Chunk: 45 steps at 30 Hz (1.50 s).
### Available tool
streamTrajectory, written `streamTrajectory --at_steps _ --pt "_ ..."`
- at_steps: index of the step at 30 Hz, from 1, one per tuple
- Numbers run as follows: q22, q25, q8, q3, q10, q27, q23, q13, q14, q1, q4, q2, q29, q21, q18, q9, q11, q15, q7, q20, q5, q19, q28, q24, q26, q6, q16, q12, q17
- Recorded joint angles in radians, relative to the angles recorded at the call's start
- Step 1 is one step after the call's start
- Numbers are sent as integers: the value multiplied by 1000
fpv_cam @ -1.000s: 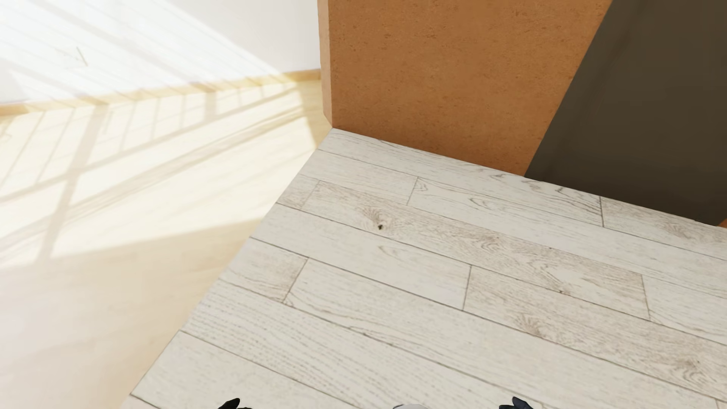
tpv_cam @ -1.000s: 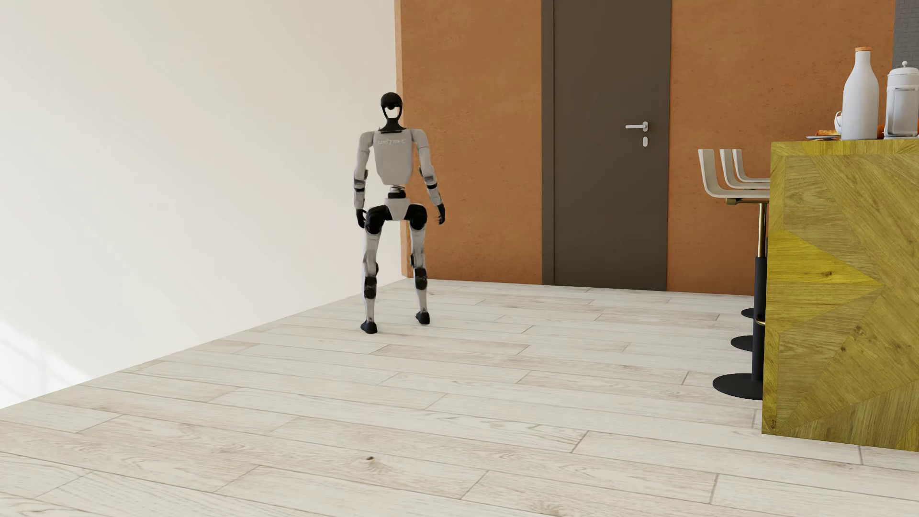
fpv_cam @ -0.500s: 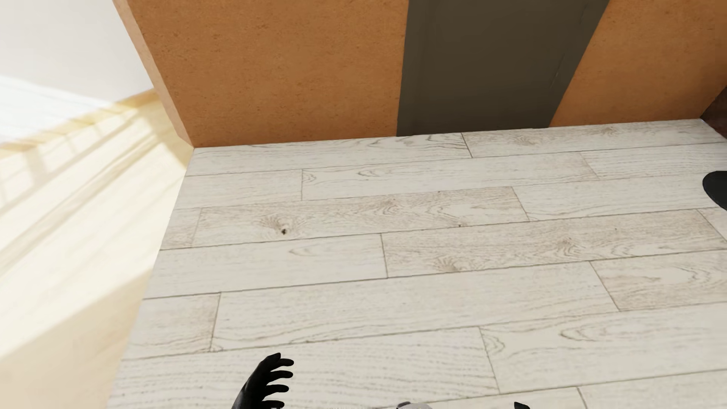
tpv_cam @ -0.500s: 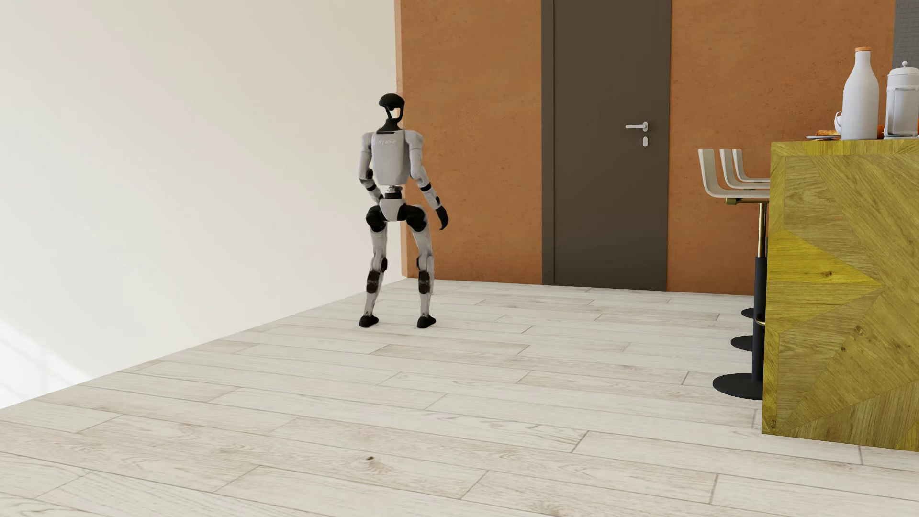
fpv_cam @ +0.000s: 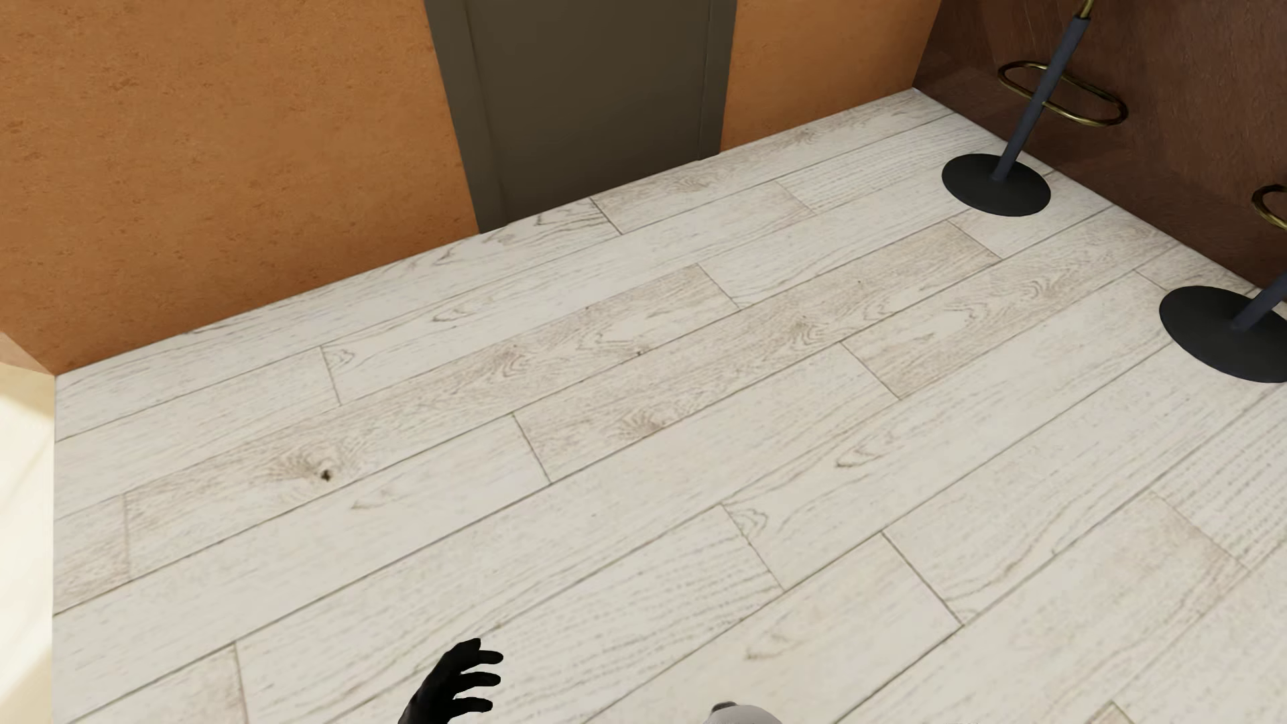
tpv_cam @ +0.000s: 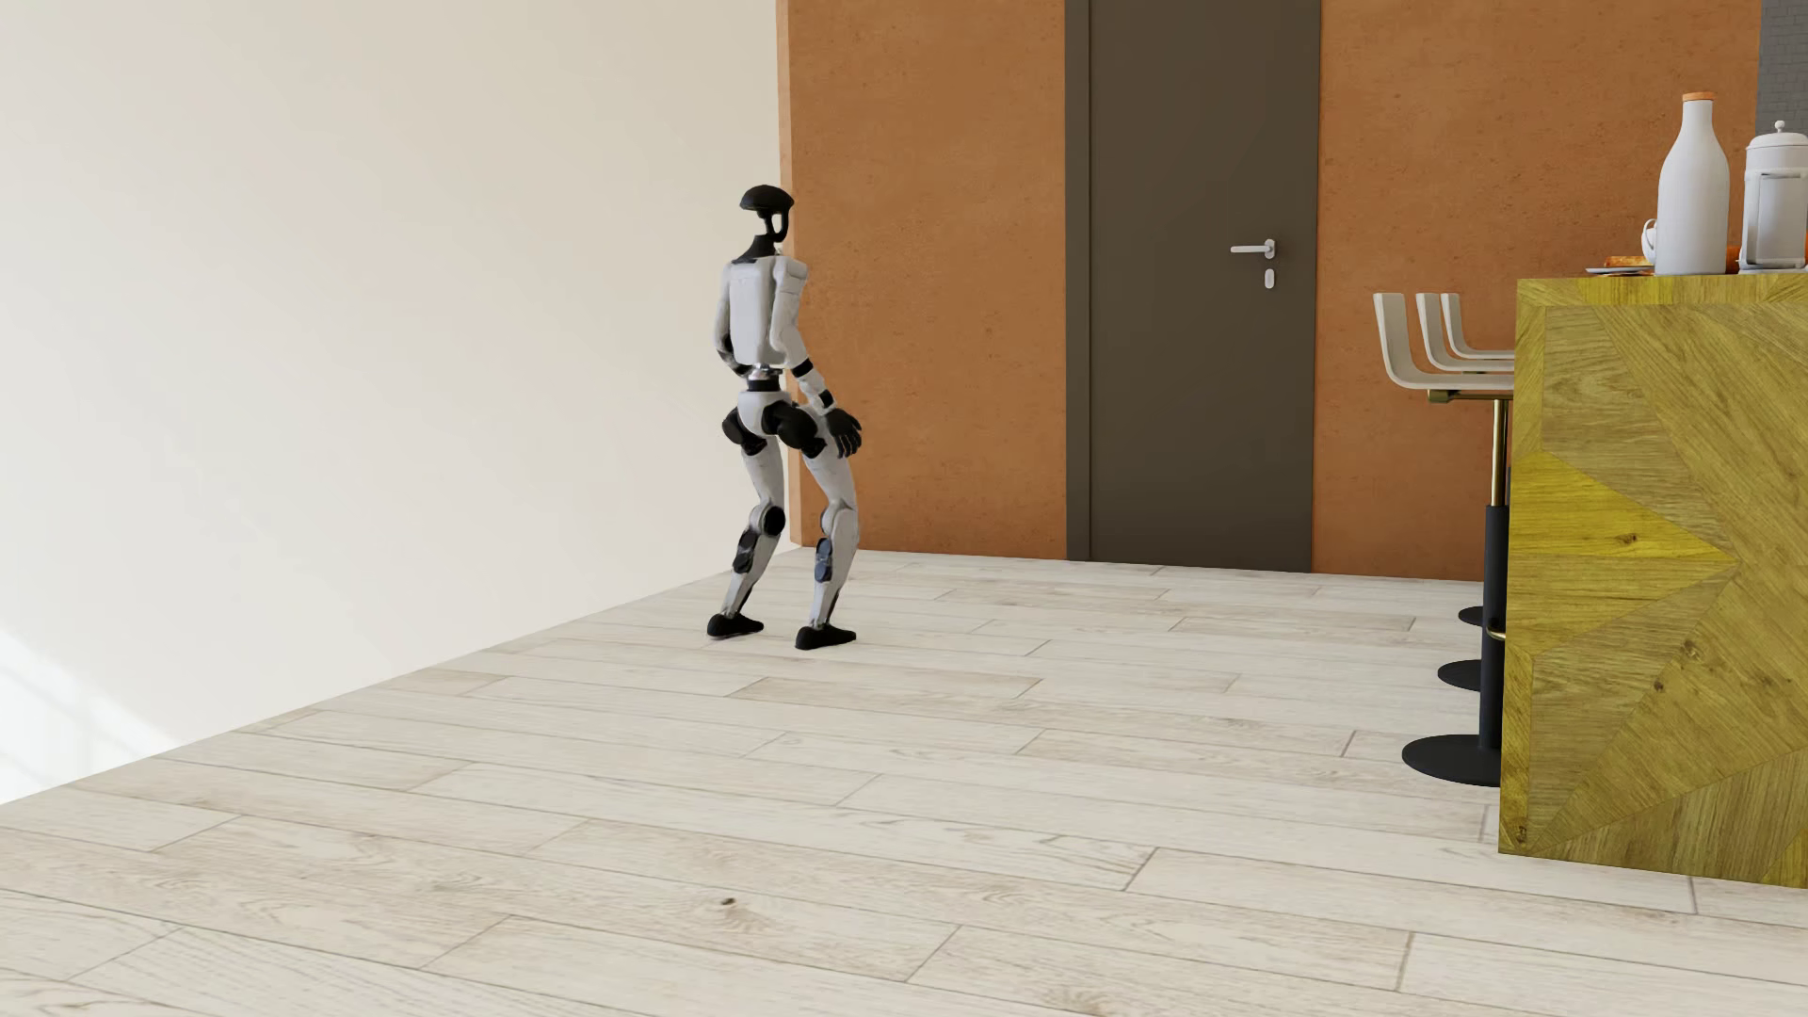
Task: Turn around
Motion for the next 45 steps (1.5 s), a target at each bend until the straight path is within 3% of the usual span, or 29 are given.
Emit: streamTrajectory --at_steps 1,3,4,5,8,9,10,11,12,13,14,16,17,18,19,21,22,23,28,31,32,33,35,36,38,40,43,44,45 --pt "-7 -11 15 14 72 -3 2 -15 42 -39 2 -1 17 -9 53 -1 -17 17 -20 -9 25 -55 -14 11 -25 3 -17 12 -14" --pt "63 -17 63 -30 -58 -38 -41 -27 -33 -15 -42 1 20 7 245 -34 -104 77 -92 17 73 -34 -52 -17 -63 35 18 67 -29" --pt "75 -10 72 -53 -132 -64 -49 -8 -7 25 -40 6 7 18 26 -44 -137 91 -92 57 71 -27 -56 -51 -56 35 44 60 -11" --pt "37 1 59 -72 -167 -66 -53 2 10 53 -41 0 -1 4 -8 -43 -132 73 -56 71 41 -15 -39 -83 -43 20 41 42 27" --pt "13 -4 -11 -62 -84 0 -45 -8 -53 68 -3 -40 22 -12 3 -32 -46 39 37 40 -32 35 -5 -76 -44 2 1 -8 11" --pt "-23 -17 -7 -27 36 20 -5 -59 -32 34 15 -40 25 -8 14 -7 -36 85 49 -6 -26 5 8 -63 -30 -11 7 -25 5" --pt "-18 -28 12 12 184 5 -8 -66 73 -48 7 -43 21 5 69 1 -45 97 4 -28 0 -29 17 -57 -24 1 -18 -13 -16" --pt "-5 -34 39 26 228 -33 -10 -55 141 -91 -25 -36 10 2 142 -4 -79 121 -57 -27 25 -6 9 -57 -22 17 -10 43 -21" --pt "24 -33 64 13 114 -72 -21 -30 83 -83 -49 -30 -9 14 192 -18 -124 149 -113 34 51 -10 -16 -60 -15 31 18 93 3" --pt "58 -22 62 -24 -48 -91 -29 -6 5 -35 -19 -35 -26 40 70 -27 -125 126 -111 67 61 -3 -31 -70 -5 51 33 127 4" --pt "66 -10 38 -55 -91 -74 -45 -5 11 2 2 -51 -36 33 -31 -29 -37 31 -48 80 29 18 -36 -79 13 27 49 143 20" --pt "-1 -5 -15 -38 -74 -36 -35 -17 -11 15 24 -28 -23 8 -34 -43 48 -58 25 58 -20 73 -42 -55 57 -8 28 86 10" --pt "-28 -12 -24 -16 -53 -23 -38 -14 -27 16 36 -25 -5 -4 -38 -48 43 -26 45 24 -30 64 -54 -25 52 -17 6 62 -17" --pt "-21 -24 -19 5 -22 -28 -11 -20 -38 8 49 -30 9 -15 -48 -48 50 -24 44 17 -14 1 -70 3 29 -17 -30 45 -28" --pt "-12 -34 -3 31 79 -37 11 -43 4 -35 42 -32 14 -18 -1 -32 50 -15 4 -28 14 -72 -75 14 7 -10 -52 31 -11" --pt "3 -33 47 4 103 -82 -14 -43 36 -90 -19 -42 17 26 195 -42 -14 36 -100 18 65 -45 -104 -19 -34 33 -5 101 -26" --pt "51 -21 58 -31 -30 -93 -33 -25 -26 -44 -22 -38 10 17 129 -43 -54 56 -110 54 82 -42 -103 -56 -42 60 18 114 -11" --pt "77 -3 60 -47 -98 -87 -33 -6 -13 13 -12 -30 1 20 -41 -27 -56 33 -85 64 70 -32 -83 -89 -36 54 32 94 24" --pt "7 7 81 -95 -90 38 -65 -7 -39 20 37 -56 8 27 -32 -15 -127 140 -7 37 92 -25 7 -39 -18 47 -11 -9 24" --pt "-9 27 -9 -98 -97 9 -25 12 -36 62 40 -57 28 -6 -26 -24 -42 1 52 49 1 -24 11 -24 -42 -23 -1 -11 13" --pt "-29 23 -3 -32 55 -8 25 -16 -2 4 40 -52 30 -5 8 -1 -49 84 24 -4 8 -39 10 -24 -47 -35 -15 -32 -11" --pt "-27 20 13 20 209 -23 10 -33 108 -83 25 -48 21 -6 91 20 -59 99 -38 -40 32 -34 -6 -30 -55 -23 -14 -15 -35" --pt "34 29 55 19 37 -93 -34 -34 35 -100 -22 -43 -20 10 146 -4 -138 154 -142 39 73 -22 -66 -45 -60 13 17 119 -12" --pt "81 44 61 -14 -91 -115 -52 -17 36 -54 -11 -49 -41 36 -65 -15 -138 135 -140 52 69 -11 -75 -55 -46 22 30 150 13" --pt "15 66 50 -54 -127 -78 -57 -16 44 -19 5 -56 -42 28 -32 -23 -163 142 -57 58 28 10 -53 -60 27 16 20 92 64" --pt "16 50 2 -89 -151 -28 -77 10 40 24 14 -48 20 -4 -31 -46 -28 5 4 49 -20 26 -17 -47 34 -8 37 -5 28" --pt "-33 34 -14 109 -114 -13 -71 -17 72 21 -17 48 132 -71 -12 -14 -124 78 -85 27 -34 -13 44 -77 -4 -12 -7 -105 -50" --pt "-29 47 -16 149 -121 -27 -100 -84 74 16 -21 51 143 -55 53 -9 -143 91 -99 36 -31 -13 52 -105 -15 -1 12 -52 -44" --pt "29 61 -12 193 -173 -73 -103 -137 45 31 -26 43 146 -25 62 -17 -155 102 -111 53 -27 -13 57 -125 -12 12 20 -11 -17"
